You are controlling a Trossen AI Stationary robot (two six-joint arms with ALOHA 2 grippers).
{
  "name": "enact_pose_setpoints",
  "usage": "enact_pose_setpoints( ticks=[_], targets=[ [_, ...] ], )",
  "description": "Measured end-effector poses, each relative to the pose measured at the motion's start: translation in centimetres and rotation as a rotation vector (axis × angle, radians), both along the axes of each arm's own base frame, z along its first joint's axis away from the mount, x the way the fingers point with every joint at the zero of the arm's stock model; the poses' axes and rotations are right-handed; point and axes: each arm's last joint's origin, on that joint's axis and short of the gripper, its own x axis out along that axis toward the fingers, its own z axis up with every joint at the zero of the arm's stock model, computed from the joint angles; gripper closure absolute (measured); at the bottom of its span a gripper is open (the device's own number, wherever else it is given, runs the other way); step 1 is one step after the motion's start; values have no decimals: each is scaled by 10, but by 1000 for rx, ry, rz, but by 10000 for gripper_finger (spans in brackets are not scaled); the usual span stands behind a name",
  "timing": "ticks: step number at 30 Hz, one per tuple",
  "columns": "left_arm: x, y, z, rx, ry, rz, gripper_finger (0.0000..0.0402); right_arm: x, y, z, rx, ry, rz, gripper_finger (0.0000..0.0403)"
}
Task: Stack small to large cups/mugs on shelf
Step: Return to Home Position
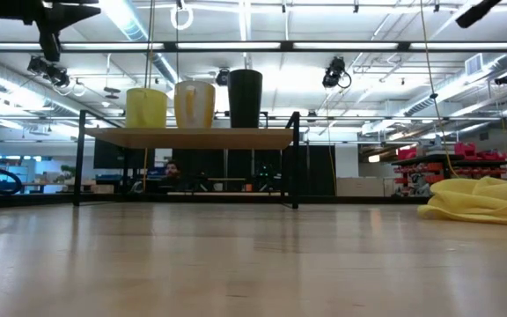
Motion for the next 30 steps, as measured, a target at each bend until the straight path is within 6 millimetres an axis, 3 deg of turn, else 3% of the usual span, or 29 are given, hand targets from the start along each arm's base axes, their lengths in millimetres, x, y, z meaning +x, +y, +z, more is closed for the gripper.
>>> enact_pose_setpoints(
  ticks=[9, 13, 26, 30],
  targets=[
    [8, 1, -13, -42, 23, -15, 319, 5, 1, -9, 2, 48, 14, 345],
    [18, 3, -30, -63, 37, -26, 325, 6, 1, -9, 4, 54, 17, 345],
    [39, 4, -66, 54, -78, -134, 315, 9, 1, -12, 18, 102, 43, 345],
    [43, 4, -76, 64, -65, -155, 319, 15, 1, -17, 51, 187, 13, 345]
  ],
)
